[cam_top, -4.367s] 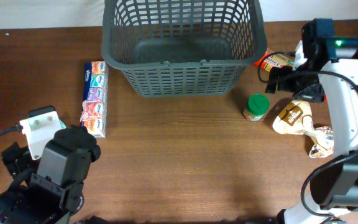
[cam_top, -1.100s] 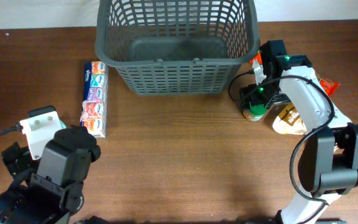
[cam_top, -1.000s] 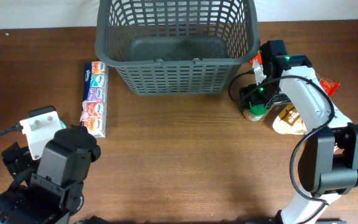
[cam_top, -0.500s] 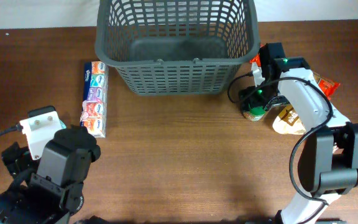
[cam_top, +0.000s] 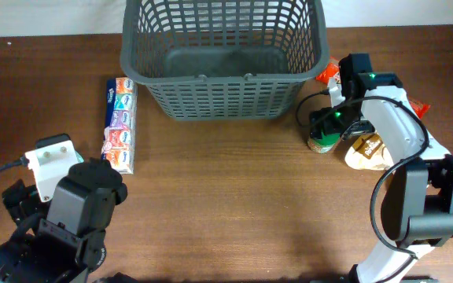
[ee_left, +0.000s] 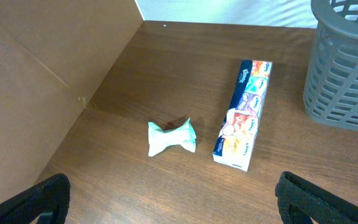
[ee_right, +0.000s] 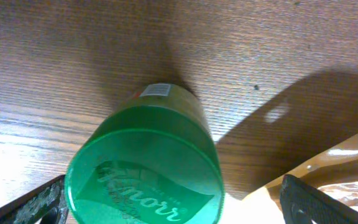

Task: Pack container
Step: 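Close the right gripper around the Knorr jar and lift it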

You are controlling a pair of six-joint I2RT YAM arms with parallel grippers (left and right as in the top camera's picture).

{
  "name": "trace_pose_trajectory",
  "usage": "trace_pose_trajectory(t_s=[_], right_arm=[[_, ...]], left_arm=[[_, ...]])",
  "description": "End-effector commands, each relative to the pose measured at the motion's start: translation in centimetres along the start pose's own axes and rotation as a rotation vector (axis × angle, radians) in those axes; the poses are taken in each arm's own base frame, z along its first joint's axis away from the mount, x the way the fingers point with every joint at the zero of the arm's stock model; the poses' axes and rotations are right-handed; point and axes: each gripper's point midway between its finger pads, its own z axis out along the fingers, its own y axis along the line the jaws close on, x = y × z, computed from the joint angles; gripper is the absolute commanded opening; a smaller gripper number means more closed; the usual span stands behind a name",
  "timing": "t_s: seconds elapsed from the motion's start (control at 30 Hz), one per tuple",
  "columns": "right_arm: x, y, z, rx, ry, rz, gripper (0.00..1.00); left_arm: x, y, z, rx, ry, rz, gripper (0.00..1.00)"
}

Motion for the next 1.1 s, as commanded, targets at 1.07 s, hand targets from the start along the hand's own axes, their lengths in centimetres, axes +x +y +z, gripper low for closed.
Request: trace_pose_trajectory(t_s=[1.07], right_arm=[[1.3, 2.4, 1.9, -0.053, 0.029, -0.049, 0.99]], left_arm=[[-0.2, 0.0, -0.1, 0.001, -0.005, 0.003, 0.99]])
